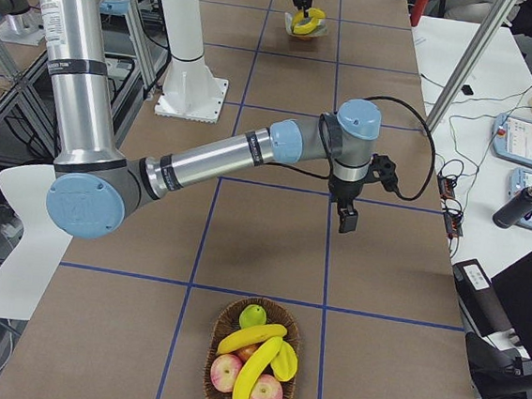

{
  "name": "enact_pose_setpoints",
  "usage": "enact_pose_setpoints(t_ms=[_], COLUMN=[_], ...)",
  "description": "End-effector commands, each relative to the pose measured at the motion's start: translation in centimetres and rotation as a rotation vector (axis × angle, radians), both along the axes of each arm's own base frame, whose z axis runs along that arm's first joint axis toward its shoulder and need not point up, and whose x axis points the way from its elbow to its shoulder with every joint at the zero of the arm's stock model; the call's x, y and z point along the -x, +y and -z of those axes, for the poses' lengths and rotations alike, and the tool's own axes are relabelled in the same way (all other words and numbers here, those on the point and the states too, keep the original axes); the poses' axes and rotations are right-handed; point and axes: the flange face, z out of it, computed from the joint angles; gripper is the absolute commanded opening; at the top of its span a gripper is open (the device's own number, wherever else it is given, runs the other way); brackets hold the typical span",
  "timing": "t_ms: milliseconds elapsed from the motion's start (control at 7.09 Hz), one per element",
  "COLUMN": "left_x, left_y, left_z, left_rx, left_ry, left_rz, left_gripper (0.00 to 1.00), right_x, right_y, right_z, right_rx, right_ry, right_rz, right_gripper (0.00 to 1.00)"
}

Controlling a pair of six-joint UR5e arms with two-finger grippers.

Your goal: Transfer all bananas from basket to plate

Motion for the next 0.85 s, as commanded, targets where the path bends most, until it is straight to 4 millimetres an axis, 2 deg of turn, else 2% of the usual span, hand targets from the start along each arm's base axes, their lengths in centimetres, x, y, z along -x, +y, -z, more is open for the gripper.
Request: enact_pose_setpoints(t_ms=[0,141,282,423,565,706], left_x=[-0.3,-0.3,-0.4,-0.2,0.0,0.0], left_y=[-0.5,-0.6,-0.5,-0.4,-0.4,-0.4], left_z=[-2.0,-3.7,-4.4,-4.5,-4.7,-4.5], left_rx=[-0.013,-0.027,-0.030,-0.050,-0.051,-0.054], left_ry=[0.001,0.012,0.012,0.004,0.000,0.001], left_rz=[-0.002,-0.005,-0.010,-0.020,-0.020,-0.019], left_gripper=[0.09,0.18,0.41,0.80,1.00,1.00], right_x=[0.0,0.0,0.0,0.0,0.0,0.0], right_y=[0.0,-0.1,-0.1,-0.2,-0.1,-0.1], right_z=[0.2,0.3,0.4,0.6,0.6,0.6], right_rx=[-0.007,-0.008,-0.010,-0.012,-0.012,-0.012], right_ry=[0.000,-0.001,-0.001,-0.001,-0.001,-0.001], right_rz=[0.000,0.000,0.000,-0.001,-0.001,-0.001], right_gripper=[1.00,1.00,1.00,1.00,1.00,1.00])
